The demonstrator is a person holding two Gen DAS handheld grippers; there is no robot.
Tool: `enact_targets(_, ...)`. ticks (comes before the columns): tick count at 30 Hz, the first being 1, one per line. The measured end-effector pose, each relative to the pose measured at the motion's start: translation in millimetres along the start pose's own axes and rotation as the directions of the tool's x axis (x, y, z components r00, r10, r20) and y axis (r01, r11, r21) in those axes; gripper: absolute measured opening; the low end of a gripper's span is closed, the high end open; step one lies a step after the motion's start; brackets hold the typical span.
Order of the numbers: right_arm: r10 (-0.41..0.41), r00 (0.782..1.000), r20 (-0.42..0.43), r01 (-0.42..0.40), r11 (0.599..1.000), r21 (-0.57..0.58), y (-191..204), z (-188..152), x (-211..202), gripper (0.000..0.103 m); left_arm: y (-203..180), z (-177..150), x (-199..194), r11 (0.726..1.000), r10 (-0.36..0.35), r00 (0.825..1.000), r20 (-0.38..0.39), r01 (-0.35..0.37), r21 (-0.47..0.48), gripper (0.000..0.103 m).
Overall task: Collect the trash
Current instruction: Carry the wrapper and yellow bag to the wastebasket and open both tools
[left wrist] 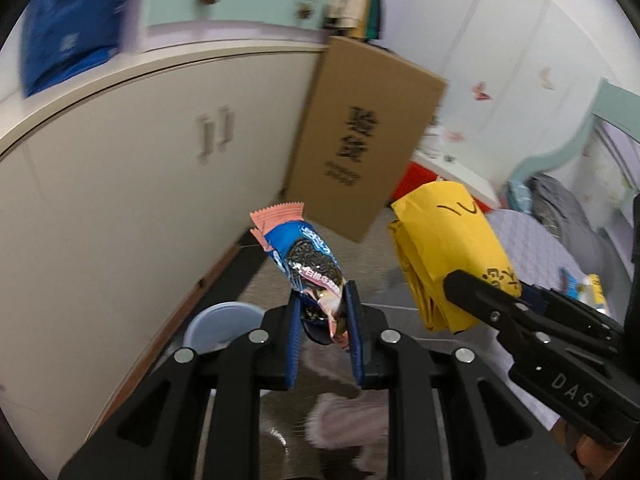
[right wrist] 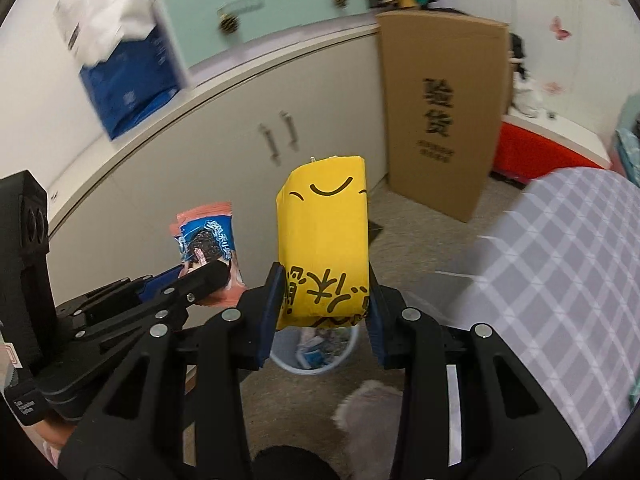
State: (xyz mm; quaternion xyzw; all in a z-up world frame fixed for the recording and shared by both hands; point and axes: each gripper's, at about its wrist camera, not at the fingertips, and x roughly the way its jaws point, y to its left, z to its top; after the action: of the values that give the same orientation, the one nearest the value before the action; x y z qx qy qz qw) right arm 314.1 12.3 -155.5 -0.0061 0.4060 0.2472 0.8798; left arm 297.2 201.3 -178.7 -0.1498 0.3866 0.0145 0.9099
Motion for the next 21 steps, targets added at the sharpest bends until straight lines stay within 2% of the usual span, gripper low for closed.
enact_targets(4, 0.026, 0.999, -0.032, -0.027, 0.999, -0.031, 33, 2, 34, 0.038, 46, -2, 4, 0.996, 0.081, 0.997, -0.008, -0.081, -0.043, 0.019)
enact_targets(7, 0.046, 0.998, -0.045, -0.047, 0.998, -0.035, 52, 4, 61, 0.045, 76, -1, 8, 0.986, 0.148, 0.989, -0.024, -0.149, -0.072, 0.019)
enact_targets(8, 0.053, 0.998, -0.039, -0.055, 0.998, -0.034, 55, 5, 68, 0.058, 85, -1, 9, 0.981, 0.172, 0.985, -0.031, -0.174, -0.082, 0.019)
enact_targets(9, 0.072, 0.996, -0.044, -0.073, 0.997, -0.026, 58, 5, 79, 0.081, 94, -1, 11, 0.977, 0.188, 0.981, -0.039, -0.191, -0.090, 0.019)
enact_targets(10, 0.070, 0.996, -0.052, -0.071, 0.997, -0.016, 59, 5, 88, 0.084, 102, -1, 13, 0.975, 0.197, 0.979, -0.048, -0.201, -0.099, 0.019)
enact_targets(13, 0.041, 0.995, -0.093, -0.042, 0.999, -0.010, 59, 2, 103, 0.084, 118, -3, 16, 0.969, 0.213, 0.975, -0.068, -0.220, -0.111, 0.019)
enact_targets(15, 0.004, 0.996, -0.091, -0.007, 1.000, -0.028, 59, -2, 103, 0.084, 121, -6, 19, 0.969, 0.216, 0.973, -0.077, -0.223, -0.108, 0.019)
enact_targets(21, -0.039, 0.995, -0.088, 0.035, 0.998, -0.056, 58, -10, 97, 0.084, 111, -10, 31, 0.975, 0.192, 0.976, -0.103, -0.202, -0.096, 0.020)
